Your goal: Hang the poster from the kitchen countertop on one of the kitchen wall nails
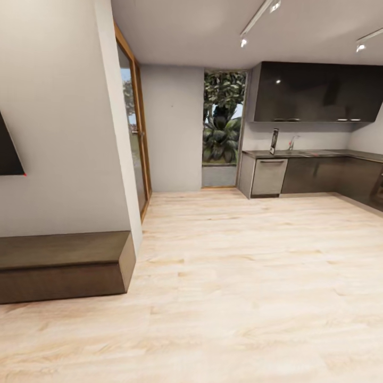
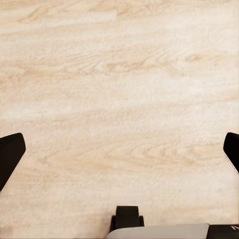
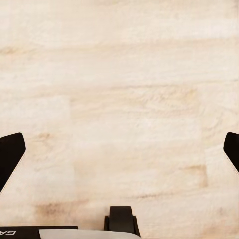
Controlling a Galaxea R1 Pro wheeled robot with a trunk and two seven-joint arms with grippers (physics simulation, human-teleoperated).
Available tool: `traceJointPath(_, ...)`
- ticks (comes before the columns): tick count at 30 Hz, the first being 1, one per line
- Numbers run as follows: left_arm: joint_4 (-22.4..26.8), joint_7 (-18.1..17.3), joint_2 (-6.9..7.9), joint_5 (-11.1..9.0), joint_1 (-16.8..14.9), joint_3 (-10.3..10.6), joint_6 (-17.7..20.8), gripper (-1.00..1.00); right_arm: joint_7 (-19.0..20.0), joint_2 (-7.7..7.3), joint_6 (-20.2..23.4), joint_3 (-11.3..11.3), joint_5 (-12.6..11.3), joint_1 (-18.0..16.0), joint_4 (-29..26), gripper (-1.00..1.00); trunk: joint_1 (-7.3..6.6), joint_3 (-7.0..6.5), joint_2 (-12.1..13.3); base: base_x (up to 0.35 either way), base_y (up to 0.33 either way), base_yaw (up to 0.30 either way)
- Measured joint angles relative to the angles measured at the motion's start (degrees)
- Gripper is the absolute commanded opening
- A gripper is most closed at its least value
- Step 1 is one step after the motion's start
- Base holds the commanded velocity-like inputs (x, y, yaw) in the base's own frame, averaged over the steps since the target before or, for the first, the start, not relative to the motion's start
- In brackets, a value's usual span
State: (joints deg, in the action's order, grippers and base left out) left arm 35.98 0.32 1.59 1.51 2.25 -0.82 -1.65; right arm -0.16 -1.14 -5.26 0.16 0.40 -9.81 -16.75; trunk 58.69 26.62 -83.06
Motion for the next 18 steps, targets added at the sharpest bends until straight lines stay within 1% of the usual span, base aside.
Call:
traceJointPath(14, 0.02, 0.0, 0.0, 0.0, -0.03, 0.01, -0.01, 1.0, 0.0, 0.0, 0.0, 0.0, -0.08, 0.0, 0.0, 1.0, 0.0, 0.0, 0.0, 0.334, -0.082, 0.0)
traceJointPath(18, 0.02, 0.0, 0.0, 0.0, 0.0, 0.01, -0.01, 1.0, 0.0, 0.0, 0.0, 0.0, -0.08, 0.0, 0.0, 1.0, 0.0, 0.0, 0.0, 0.334, -0.096, -0.073)
